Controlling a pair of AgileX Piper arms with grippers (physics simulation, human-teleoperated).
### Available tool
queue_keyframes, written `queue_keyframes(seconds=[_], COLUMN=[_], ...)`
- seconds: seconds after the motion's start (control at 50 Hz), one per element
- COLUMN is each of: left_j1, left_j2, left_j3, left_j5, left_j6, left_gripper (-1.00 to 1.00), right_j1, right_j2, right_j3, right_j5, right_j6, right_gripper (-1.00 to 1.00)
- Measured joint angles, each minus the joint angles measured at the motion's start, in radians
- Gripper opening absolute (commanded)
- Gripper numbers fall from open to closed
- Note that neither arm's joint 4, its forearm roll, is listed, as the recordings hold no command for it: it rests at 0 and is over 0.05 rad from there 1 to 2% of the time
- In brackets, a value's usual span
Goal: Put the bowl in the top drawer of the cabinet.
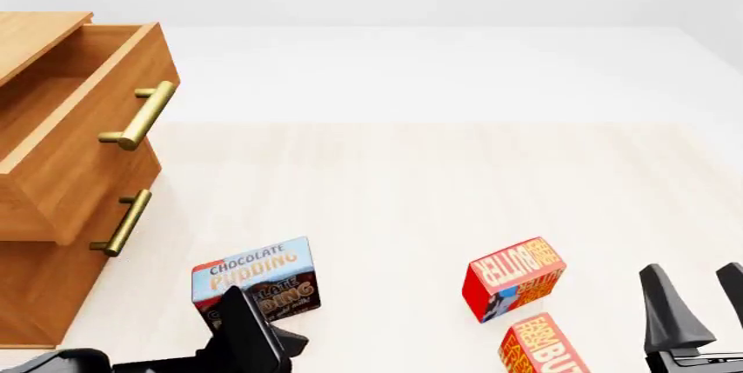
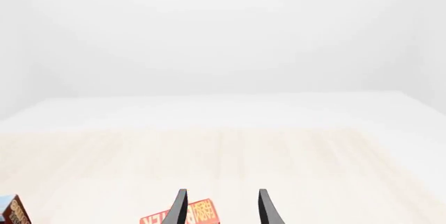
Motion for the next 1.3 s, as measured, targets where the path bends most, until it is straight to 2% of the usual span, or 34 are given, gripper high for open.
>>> queue_keyframes(seconds=[0.7,0.9,1.3], left_j1=[-0.080,-0.108,-0.140], left_j2=[0.094,0.154,0.205], left_j3=[0.101,0.126,0.143], left_j5=[-0.145,-0.221,-0.282], left_j6=[-0.155,-0.204,-0.255], left_gripper=[1.00,1.00,1.00], right_j1=[0.001,-0.004,-0.008], right_j2=[0.000,0.000,0.000], right_j3=[0.000,0.000,0.000], right_j5=[-0.003,0.006,0.014], right_j6=[0.003,0.002,0.002], right_gripper=[1.00,1.00,1.00])
